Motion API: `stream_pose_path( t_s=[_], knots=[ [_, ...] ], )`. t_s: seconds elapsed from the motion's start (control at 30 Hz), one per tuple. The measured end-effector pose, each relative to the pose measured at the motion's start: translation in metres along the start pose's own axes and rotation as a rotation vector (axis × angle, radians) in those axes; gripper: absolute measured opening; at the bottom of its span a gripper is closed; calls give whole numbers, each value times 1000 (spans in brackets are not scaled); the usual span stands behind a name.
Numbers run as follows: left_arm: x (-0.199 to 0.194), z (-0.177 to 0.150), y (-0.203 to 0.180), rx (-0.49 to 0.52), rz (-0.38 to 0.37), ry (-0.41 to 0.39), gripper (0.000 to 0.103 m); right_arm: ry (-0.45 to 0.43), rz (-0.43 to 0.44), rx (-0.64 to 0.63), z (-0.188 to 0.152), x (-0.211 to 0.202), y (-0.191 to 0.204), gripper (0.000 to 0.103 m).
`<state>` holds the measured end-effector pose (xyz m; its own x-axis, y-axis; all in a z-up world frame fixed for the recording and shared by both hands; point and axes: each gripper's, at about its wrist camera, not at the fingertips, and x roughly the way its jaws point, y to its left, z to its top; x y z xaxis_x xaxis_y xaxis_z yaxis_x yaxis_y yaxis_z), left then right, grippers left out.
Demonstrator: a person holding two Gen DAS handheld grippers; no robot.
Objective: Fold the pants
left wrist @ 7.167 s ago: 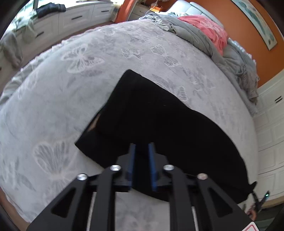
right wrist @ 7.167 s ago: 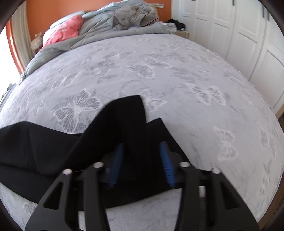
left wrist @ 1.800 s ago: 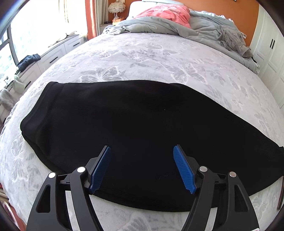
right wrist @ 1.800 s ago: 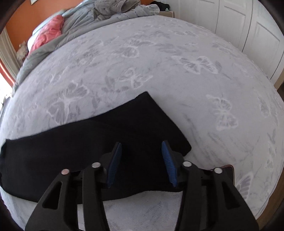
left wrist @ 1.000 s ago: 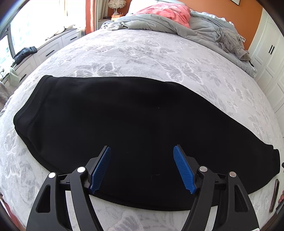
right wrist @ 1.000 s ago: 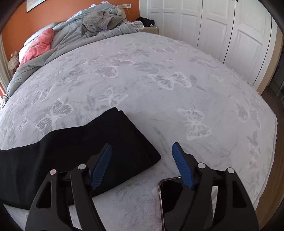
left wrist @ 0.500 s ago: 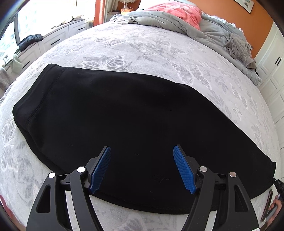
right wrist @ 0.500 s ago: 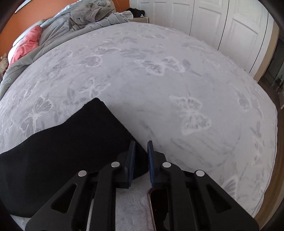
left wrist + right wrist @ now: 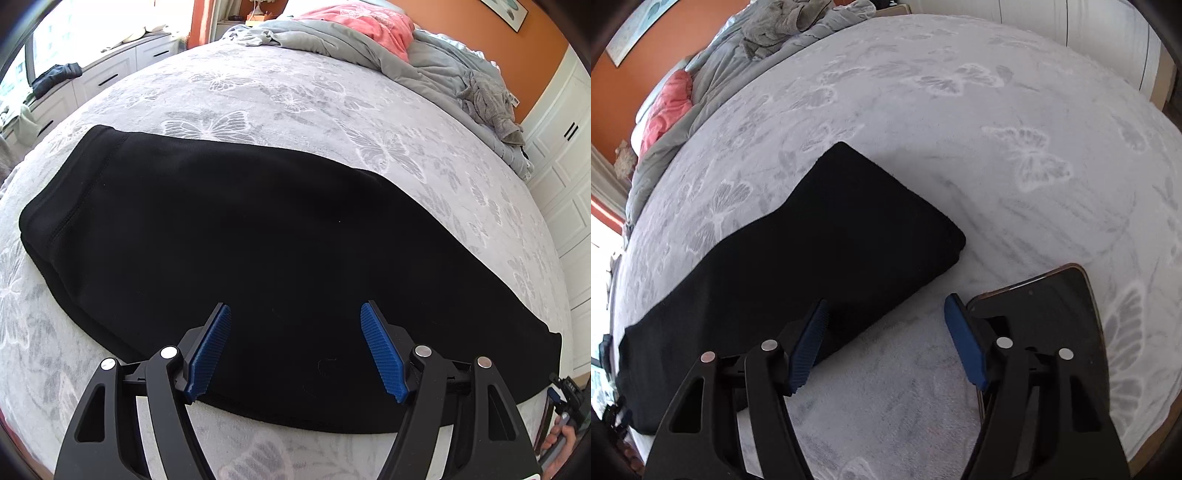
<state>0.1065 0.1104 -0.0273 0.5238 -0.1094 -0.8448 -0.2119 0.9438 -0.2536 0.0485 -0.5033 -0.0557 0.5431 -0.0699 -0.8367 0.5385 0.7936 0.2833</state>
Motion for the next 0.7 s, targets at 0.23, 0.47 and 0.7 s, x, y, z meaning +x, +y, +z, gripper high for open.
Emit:
stream_pose_path(
  t_s=[0.23,0.47,0.7],
  knots=[
    [-8,2,17,-35,-18,3,70,-52,-34,47,10,12,4,49],
    [-24,4,42,-64,-10,-17,70,-122,43,94,22,-6,17,12],
    [-39,1,63,-102,-21,-24,70,-271,307,-35,13,-84,110,11]
  ],
)
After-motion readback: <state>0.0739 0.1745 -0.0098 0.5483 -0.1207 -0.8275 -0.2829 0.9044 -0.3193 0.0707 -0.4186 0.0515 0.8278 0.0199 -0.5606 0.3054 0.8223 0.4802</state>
